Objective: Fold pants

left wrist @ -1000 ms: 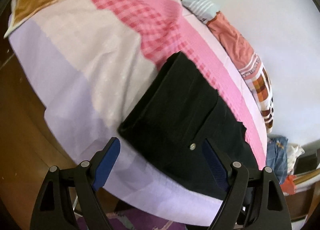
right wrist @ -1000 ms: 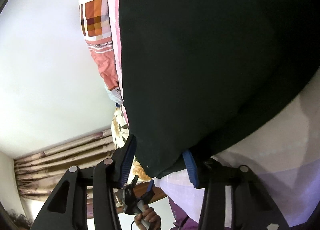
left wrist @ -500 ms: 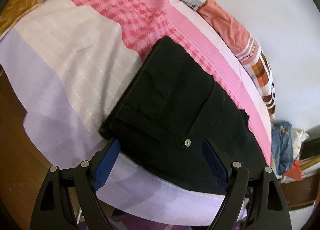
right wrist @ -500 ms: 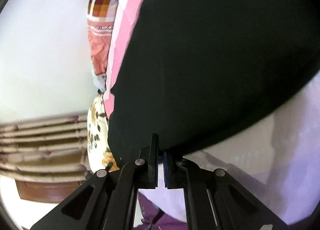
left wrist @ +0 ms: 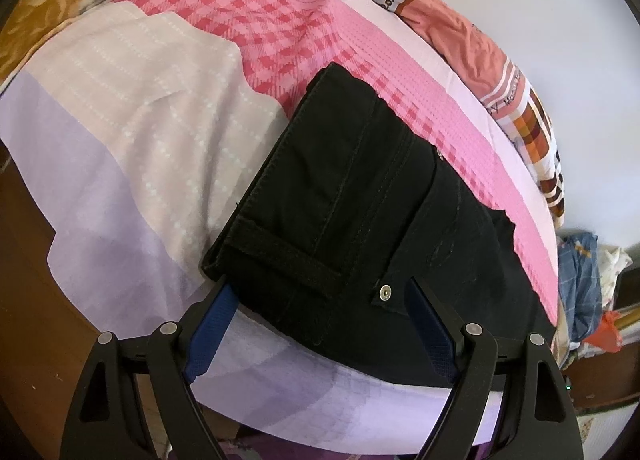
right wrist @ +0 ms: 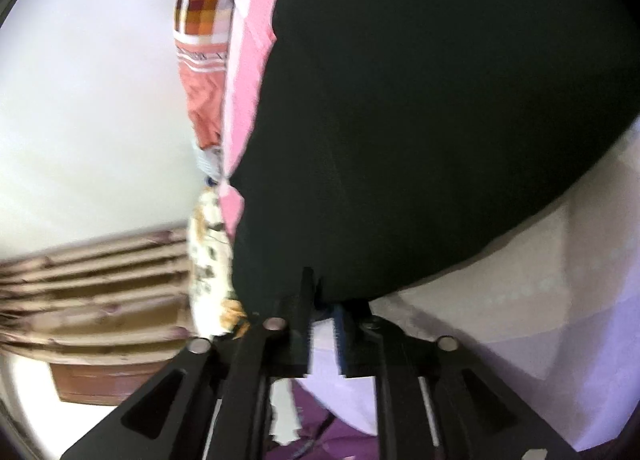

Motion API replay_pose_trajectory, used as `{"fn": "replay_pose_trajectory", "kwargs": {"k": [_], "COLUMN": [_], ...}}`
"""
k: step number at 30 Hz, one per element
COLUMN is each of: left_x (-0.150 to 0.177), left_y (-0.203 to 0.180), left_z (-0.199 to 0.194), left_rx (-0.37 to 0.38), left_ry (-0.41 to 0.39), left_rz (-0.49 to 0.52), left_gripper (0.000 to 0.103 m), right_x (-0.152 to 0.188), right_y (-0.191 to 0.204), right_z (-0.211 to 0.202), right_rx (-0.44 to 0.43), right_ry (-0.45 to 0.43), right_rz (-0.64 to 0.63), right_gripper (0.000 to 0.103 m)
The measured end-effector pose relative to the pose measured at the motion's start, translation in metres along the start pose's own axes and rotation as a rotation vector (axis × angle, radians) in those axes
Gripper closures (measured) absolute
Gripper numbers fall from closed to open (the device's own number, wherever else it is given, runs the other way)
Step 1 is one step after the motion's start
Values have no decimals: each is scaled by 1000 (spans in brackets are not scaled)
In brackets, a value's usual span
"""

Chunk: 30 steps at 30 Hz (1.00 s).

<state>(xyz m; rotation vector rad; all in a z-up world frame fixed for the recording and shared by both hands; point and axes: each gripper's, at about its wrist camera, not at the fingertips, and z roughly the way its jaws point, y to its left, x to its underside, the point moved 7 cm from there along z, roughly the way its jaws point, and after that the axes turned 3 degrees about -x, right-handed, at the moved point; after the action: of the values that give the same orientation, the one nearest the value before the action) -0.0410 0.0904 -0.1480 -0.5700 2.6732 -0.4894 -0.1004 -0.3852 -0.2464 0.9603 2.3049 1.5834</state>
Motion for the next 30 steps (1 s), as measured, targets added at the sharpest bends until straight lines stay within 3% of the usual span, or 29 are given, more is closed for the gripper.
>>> {"fn": "replay_pose_trajectory", "kwargs": {"k": [1, 2, 8, 9, 11, 13, 16, 19, 21, 23, 25, 27, 30], "left_x": [0, 0, 0, 0, 1, 0, 0, 0, 0, -1, -1, -1, -1], "left_y": [0, 0, 1, 0, -1, -2, -1, -2, -2, -2, -3, -3, -3], "left_z": [0, 1, 5, 5, 6, 7, 8, 8, 9, 10, 11, 12, 12], "left_rx": [-5, -10, -20, -25, -33, -40, -44, -48, -47, -47, -52, -55, -48], "left_ry": [1, 4, 9, 8, 8, 10, 11, 13, 15, 16, 16, 18, 19], "left_rz": [5, 11, 13, 17, 26, 32, 35, 38, 42, 46, 51, 57, 51], "left_gripper": [19, 19, 19, 19, 18, 17, 17, 16, 15, 14, 14, 14, 12], "right_x": [-2, -6, -40, -46, -59, -65, -66, -66, -69, -70, -74, -76, -88], "right_y": [0, -2, -33, -36, -47, -55, -43, -45, -55, -54, -55, -58, -61], "right_z": [-6, -16, -97, -108, -130, -140, -143, -151, -152, -154, -170, -184, -208], "right_rx": [-9, -27, -83, -87, -26, 8, 116, 129, 75, 44, -28, -67, -77], "right_ry": [-22, -59, -283, -314, -358, -368, -363, -370, -371, -370, -432, -470, -533], "right_rz": [9, 25, 153, 165, 165, 168, 67, 64, 111, 111, 149, 175, 167], "right_gripper": [68, 64, 64, 67, 96, 98, 99, 101, 101, 93, 90, 74, 71]}}
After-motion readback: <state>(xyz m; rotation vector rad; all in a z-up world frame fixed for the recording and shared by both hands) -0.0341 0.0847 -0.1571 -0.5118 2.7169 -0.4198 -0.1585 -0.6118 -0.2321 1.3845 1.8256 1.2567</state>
